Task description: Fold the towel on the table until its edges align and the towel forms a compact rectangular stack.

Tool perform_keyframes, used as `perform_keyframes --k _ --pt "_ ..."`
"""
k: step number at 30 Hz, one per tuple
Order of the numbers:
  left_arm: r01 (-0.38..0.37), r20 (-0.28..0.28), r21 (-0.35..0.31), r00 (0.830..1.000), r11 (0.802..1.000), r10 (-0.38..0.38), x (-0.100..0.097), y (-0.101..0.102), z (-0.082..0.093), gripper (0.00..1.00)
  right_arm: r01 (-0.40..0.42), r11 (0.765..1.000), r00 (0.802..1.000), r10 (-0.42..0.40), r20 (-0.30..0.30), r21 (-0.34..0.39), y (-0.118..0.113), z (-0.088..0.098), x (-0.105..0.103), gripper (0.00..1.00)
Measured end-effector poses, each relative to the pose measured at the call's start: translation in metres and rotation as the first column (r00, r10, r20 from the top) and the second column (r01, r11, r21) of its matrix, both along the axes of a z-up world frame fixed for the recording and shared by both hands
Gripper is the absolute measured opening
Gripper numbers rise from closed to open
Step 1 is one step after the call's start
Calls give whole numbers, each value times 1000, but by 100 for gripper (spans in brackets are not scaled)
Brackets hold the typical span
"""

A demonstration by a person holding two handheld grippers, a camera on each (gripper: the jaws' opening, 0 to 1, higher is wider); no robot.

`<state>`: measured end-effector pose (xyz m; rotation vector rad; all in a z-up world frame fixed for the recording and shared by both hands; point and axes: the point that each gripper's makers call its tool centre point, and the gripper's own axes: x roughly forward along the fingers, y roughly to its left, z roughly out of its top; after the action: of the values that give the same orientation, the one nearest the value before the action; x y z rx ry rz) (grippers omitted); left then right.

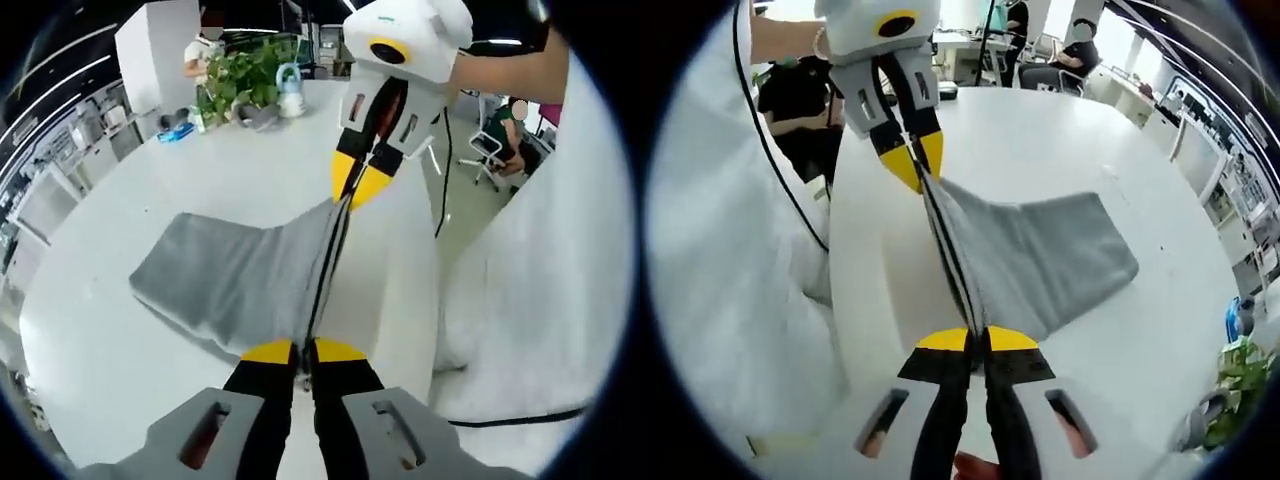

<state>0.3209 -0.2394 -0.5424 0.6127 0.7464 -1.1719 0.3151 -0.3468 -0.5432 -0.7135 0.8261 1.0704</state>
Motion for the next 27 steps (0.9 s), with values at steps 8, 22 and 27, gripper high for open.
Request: perform_keyframes --k 8,22,27 --pt "12 -41 9 999 1000 -11 -8 6 10 6 -21 1000 999 22 -47 12 6 12 -10 1" --pt "10 -2 21 1000 1000 -10 39 2 45 6 -13 1000 1000 13 3 20 2 41 38 1" --pt "-42 -7 3 999 999 42 74 -1 54 6 13 1000 999 -14 39 16 -1 48 72 0"
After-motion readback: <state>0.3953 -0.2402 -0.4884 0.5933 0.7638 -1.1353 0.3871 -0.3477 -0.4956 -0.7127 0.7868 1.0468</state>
